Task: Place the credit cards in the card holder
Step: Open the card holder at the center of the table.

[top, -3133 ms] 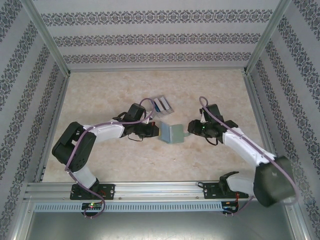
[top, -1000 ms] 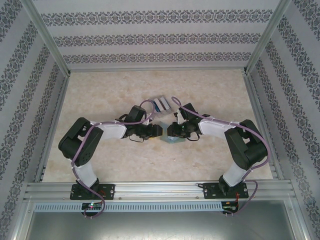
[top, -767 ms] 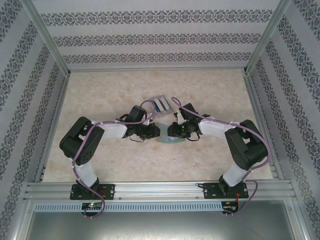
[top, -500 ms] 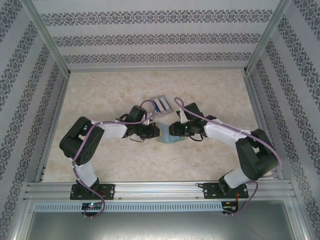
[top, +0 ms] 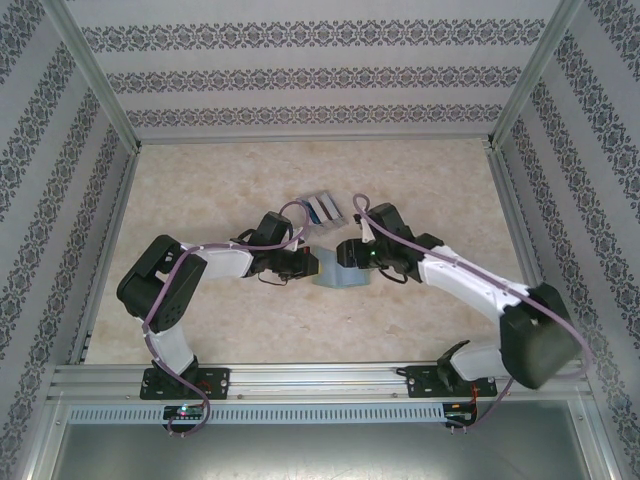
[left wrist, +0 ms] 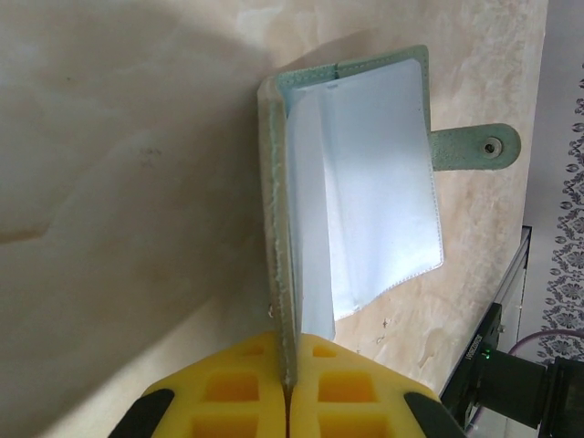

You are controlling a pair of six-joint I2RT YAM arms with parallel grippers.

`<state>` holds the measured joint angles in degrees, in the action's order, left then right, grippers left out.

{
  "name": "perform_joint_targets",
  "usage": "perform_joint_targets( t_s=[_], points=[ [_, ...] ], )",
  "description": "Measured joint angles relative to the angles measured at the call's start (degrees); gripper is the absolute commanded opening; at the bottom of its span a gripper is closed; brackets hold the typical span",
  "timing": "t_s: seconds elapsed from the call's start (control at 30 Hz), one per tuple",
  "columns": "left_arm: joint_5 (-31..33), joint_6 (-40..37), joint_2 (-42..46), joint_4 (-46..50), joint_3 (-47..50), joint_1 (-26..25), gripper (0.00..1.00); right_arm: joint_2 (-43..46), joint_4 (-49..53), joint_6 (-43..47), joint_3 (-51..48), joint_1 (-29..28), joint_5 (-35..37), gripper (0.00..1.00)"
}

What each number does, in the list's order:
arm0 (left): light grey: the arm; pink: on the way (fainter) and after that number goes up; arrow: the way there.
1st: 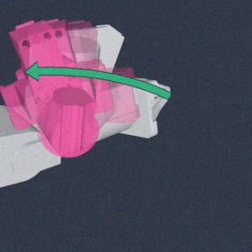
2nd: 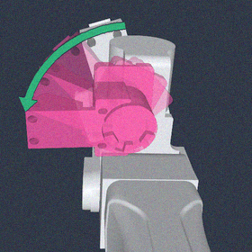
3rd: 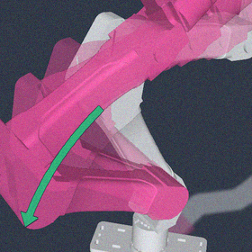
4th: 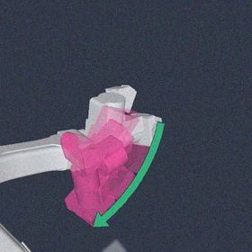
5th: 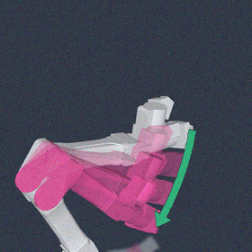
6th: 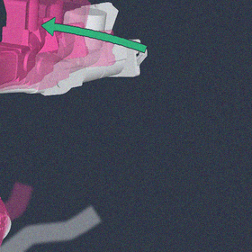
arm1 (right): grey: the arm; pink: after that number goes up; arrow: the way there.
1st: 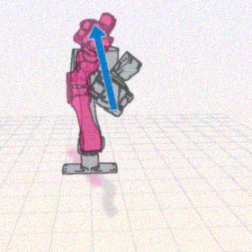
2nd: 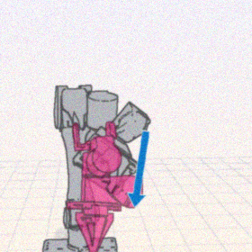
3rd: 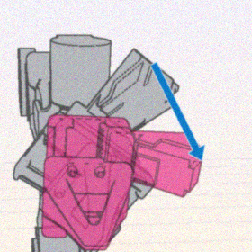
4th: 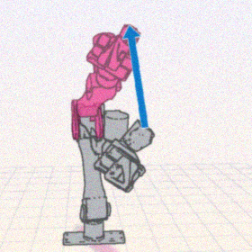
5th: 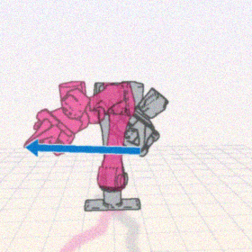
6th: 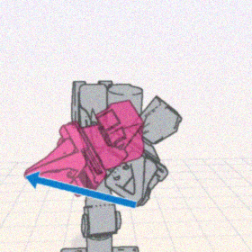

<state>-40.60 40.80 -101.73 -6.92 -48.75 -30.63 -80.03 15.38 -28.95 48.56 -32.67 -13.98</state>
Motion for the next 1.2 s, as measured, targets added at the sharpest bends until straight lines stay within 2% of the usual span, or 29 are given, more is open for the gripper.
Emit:
perform_joint_targets(
  t_s=[0.07, 0.17, 0.4, 0.53, 0.73, 0.87, 1.2],
  points=[
    [-0.31, -0.04, 0.00, -0.02, -0.02, 0.00, 0.18, -5.01, -1.75, -1.40, 0.63, -0.13, -2.84, 0.58],
    [-1.03, 0.04, 0.00, -0.42, 0.13, 0.02, 0.18, -10.91, -2.67, -2.49, 1.25, -0.13, -5.51, 0.61],
    [-2.49, 0.96, 2.93, -3.02, 3.30, 1.68, 0.17, -16.50, -4.52, -2.78, 2.19, -0.11, -11.04, 0.64],
    [-3.52, 1.53, 3.96, -4.52, 4.33, 2.45, 0.18, -18.08, -7.58, -3.43, 2.23, 0.52, -15.04, 0.65],
    [-5.64, 2.40, 4.44, -7.43, 5.92, 3.02, 0.11, -18.78, -12.74, -5.75, 0.81, 2.03, -20.46, 0.65],
    [-6.97, 3.45, 4.44, -9.62, 6.75, 3.72, 0.12, -18.78, -14.40, -6.82, 0.09, 2.54, -21.84, 0.67],
    [-11.17, 1.11, 3.91, -9.64, 6.75, 4.17, 0.10, -18.91, -26.27, -16.04, -3.96, 5.95, -28.09, 0.71]
  ],
)
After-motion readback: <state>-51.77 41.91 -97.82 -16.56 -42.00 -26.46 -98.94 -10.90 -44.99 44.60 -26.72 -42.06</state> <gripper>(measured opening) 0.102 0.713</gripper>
